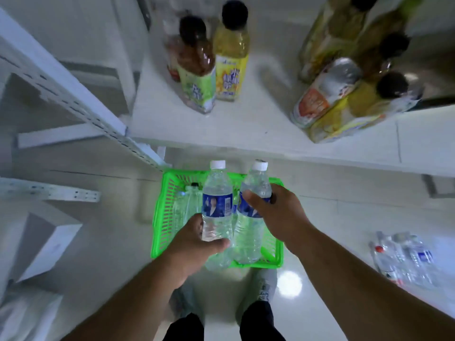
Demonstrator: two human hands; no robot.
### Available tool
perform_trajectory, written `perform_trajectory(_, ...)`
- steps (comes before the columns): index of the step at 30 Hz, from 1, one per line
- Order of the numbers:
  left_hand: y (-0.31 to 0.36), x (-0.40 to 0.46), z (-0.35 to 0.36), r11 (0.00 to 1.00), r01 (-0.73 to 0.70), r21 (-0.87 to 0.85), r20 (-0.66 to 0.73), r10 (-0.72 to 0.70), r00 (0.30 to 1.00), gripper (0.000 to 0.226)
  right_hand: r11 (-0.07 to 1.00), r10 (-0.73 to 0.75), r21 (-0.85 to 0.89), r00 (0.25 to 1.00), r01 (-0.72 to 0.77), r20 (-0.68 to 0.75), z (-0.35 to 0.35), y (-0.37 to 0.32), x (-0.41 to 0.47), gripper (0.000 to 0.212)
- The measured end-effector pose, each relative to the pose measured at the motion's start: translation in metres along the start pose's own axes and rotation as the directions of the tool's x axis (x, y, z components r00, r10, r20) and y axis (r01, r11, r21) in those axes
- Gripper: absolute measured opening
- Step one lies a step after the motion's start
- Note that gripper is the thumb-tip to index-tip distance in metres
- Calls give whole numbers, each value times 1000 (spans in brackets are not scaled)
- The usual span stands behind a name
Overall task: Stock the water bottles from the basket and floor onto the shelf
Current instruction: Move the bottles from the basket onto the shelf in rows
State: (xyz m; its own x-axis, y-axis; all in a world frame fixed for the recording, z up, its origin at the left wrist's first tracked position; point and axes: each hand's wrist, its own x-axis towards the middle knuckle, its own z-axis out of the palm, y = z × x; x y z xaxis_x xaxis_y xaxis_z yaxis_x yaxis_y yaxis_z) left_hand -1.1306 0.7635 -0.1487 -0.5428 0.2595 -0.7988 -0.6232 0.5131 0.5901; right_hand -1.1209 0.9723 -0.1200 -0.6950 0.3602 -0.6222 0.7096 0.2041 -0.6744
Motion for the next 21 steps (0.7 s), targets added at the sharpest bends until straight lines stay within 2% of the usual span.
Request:
perform_trajectory(6,100,-159,-54,967,-255,-12,-3,255,967,46,980,-187,58,979,192,-82,-54,-144,-139,16)
perform_trajectory(11,153,-274,-82,909,-415,44,-11,416,909,50,936,-338,46,930,348,-143,-90,-226,-244,12)
perform_trajectory(16,186,-356,-84,875,-481,60,-145,484,863,46,852,-520,-14,842,524,-146,-126,-281,-318,9)
perform_trajectory(21,207,-409,-76,839,-541,61,-264,536,802,56,805,-580,30,797,592,-166,-160,-309,-363,14)
